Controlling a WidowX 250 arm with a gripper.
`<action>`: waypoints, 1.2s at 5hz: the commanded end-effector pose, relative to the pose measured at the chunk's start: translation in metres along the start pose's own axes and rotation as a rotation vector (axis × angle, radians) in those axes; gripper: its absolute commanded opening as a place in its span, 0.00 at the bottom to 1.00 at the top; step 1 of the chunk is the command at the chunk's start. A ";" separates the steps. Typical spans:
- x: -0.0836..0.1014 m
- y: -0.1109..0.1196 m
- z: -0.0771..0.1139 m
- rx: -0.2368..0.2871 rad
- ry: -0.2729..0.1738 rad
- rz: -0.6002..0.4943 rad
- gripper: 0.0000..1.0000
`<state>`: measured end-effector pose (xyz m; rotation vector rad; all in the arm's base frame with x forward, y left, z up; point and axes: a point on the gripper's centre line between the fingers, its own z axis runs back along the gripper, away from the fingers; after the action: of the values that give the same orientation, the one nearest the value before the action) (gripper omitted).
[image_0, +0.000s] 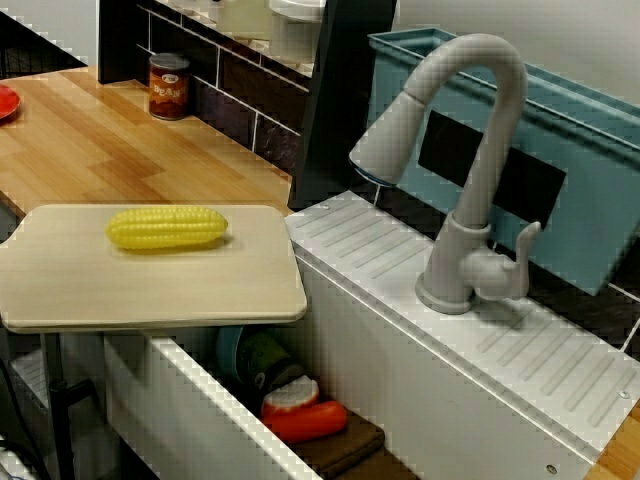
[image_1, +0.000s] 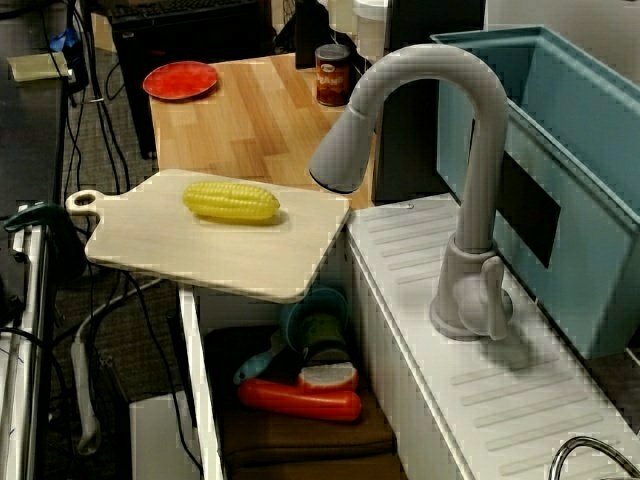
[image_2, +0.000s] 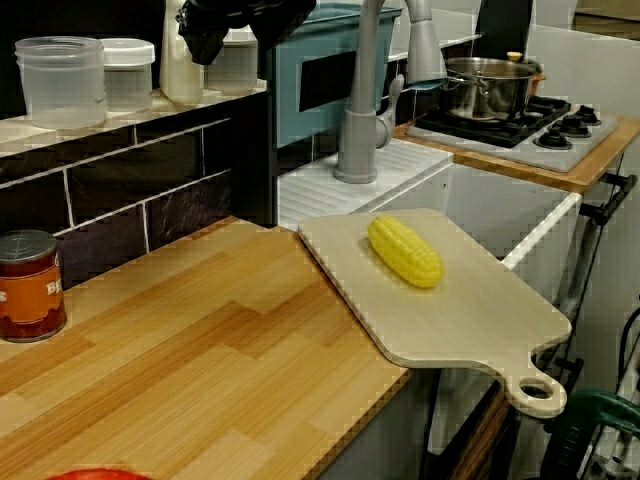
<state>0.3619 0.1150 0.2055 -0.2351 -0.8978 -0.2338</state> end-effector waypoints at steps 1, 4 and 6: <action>0.010 0.016 -0.004 0.036 -0.043 -0.094 1.00; 0.017 0.020 -0.008 0.046 -0.064 -0.133 1.00; 0.012 0.021 -0.019 0.059 -0.075 -0.144 1.00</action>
<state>0.3764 0.1167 0.2036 -0.1451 -0.9742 -0.3161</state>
